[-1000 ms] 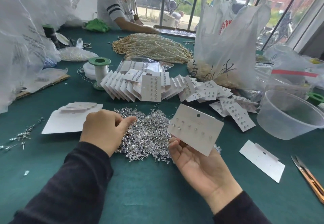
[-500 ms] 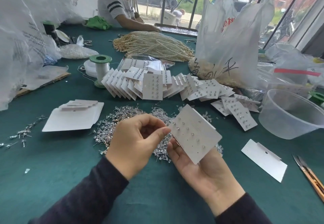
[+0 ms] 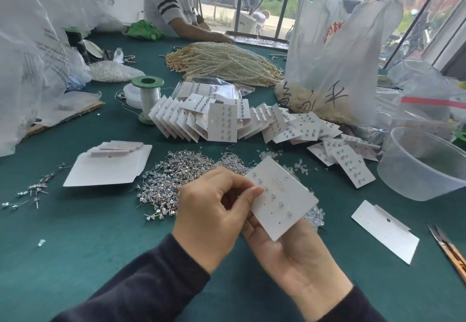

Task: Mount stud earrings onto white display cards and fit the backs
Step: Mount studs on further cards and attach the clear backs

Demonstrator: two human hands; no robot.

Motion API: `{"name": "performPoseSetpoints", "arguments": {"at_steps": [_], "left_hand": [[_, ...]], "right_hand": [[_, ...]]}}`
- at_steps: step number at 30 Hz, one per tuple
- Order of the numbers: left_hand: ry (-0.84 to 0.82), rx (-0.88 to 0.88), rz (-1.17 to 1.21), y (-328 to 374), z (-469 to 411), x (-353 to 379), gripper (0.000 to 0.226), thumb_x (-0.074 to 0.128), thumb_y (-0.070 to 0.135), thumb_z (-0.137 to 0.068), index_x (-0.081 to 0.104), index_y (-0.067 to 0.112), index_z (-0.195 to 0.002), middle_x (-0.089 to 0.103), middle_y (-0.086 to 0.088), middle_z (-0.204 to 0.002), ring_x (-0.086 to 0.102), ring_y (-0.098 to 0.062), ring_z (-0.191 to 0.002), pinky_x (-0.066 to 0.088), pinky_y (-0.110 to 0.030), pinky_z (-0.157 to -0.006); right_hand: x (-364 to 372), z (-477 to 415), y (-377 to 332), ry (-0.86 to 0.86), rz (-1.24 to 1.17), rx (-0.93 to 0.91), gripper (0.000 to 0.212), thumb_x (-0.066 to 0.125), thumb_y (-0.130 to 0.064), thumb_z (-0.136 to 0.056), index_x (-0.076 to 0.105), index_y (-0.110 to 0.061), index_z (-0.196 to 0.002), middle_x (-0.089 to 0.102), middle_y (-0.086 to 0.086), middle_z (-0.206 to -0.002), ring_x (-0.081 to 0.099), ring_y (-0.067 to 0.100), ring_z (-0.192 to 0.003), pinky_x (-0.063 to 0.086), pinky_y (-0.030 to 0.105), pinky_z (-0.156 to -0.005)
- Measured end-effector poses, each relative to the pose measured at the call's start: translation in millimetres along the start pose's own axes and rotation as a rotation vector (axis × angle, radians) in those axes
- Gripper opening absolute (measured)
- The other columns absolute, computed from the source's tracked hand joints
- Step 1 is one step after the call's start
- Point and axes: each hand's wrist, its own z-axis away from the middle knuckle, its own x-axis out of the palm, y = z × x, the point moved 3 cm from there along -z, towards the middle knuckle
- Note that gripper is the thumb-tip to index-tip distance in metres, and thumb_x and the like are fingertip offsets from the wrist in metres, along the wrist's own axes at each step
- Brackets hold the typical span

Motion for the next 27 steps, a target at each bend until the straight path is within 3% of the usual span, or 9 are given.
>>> {"name": "performPoseSetpoints", "arguments": {"at_steps": [3,6,9,11,14,18,21,24,27], "left_hand": [[-0.069,0.116,-0.065,4.7,1.2,1.6,0.022,0.069,0.030,-0.073,0.071,0.008,-0.068,0.065,-0.001,-0.067,0.057,-0.008,-0.056,0.049,-0.025,-0.056],[-0.181,0.168,-0.100,7.8,2.7,1.7,0.047,0.068,0.051,-0.062,0.074,0.007,-0.079,0.066,-0.003,-0.076,0.057,-0.008,-0.063,0.049,-0.022,-0.062],[-0.269,0.221,-0.219,6.4,5.2,3.1,0.054,0.068,0.051,-0.059,0.073,0.006,-0.089,0.065,-0.004,-0.083,0.061,-0.016,-0.076,0.047,-0.024,-0.073],[-0.279,0.253,-0.254,5.2,4.6,2.9,0.044,0.065,0.039,-0.064,0.071,0.005,-0.091,0.064,-0.006,-0.085,0.061,-0.019,-0.079,0.045,-0.024,-0.076],[-0.233,0.279,-0.251,2.5,3.0,1.7,0.028,0.058,0.020,-0.071,0.071,0.002,-0.089,0.064,-0.008,-0.083,0.060,-0.020,-0.079,0.046,-0.024,-0.075],[-0.137,0.165,-0.183,-5.0,0.2,1.6,0.012,0.059,0.003,-0.075,0.070,0.001,-0.081,0.066,-0.007,-0.079,0.061,-0.017,-0.074,0.048,-0.027,-0.070],[-0.035,-0.101,-0.052,-14.6,-1.6,1.9,0.014,0.060,0.009,-0.081,0.068,0.005,-0.071,0.068,-0.005,-0.068,0.061,-0.019,-0.065,0.049,-0.030,-0.064],[0.032,-0.390,0.183,-28.9,-1.0,3.6,0.029,0.062,0.006,-0.083,0.062,0.017,-0.057,0.061,0.008,-0.047,0.052,-0.009,-0.048,0.043,-0.017,-0.051],[0.029,-0.452,0.233,-30.9,1.2,5.6,0.030,0.063,0.007,-0.081,0.061,0.014,-0.052,0.059,0.002,-0.046,0.051,-0.011,-0.047,0.043,-0.021,-0.048]], "right_hand": [[1.2,0.9,-1.9,0.022,-0.116,0.032,0.021,0.076,-0.008,-0.056,0.075,-0.005,-0.076,0.071,0.012,-0.081,0.069,0.021,-0.072,0.057,0.027,-0.065],[-4.3,-0.3,-2.5,0.129,-0.310,0.096,0.049,0.090,0.000,-0.027,0.074,0.000,-0.074,0.069,0.014,-0.078,0.066,0.022,-0.062,0.056,0.025,-0.060],[-5.5,-1.1,-5.2,0.219,-0.275,0.107,0.009,0.069,-0.007,-0.060,0.074,-0.005,-0.067,0.067,0.011,-0.075,0.062,0.019,-0.060,0.054,0.024,-0.060],[-6.2,-1.5,-4.7,0.217,-0.295,0.107,0.013,0.060,-0.009,-0.066,0.073,-0.005,-0.065,0.067,0.011,-0.074,0.062,0.019,-0.061,0.054,0.025,-0.060],[-2.6,-1.6,-2.7,0.158,-0.273,0.058,0.009,0.065,-0.007,-0.059,0.073,-0.006,-0.063,0.068,0.010,-0.070,0.064,0.017,-0.058,0.055,0.023,-0.056],[-5.3,-2.1,3.4,0.165,-0.033,0.022,0.012,0.062,-0.001,-0.064,0.070,-0.001,-0.073,0.067,0.015,-0.074,0.064,0.020,-0.064,0.055,0.025,-0.064],[-9.9,0.9,-0.6,0.269,0.333,-0.103,0.007,0.065,0.001,-0.074,0.069,-0.005,-0.071,0.064,0.009,-0.065,0.057,0.016,-0.057,0.051,0.020,-0.056],[-6.0,7.4,-12.1,0.332,0.966,-0.485,0.012,0.070,-0.009,-0.078,0.067,-0.013,-0.067,0.056,-0.004,-0.054,0.046,0.005,-0.050,0.038,0.015,-0.049],[6.2,14.1,-13.4,0.319,1.408,-0.932,0.003,0.067,-0.019,-0.075,0.064,-0.018,-0.074,0.040,-0.017,-0.062,0.039,-0.003,-0.052,0.030,0.005,-0.054]]}}
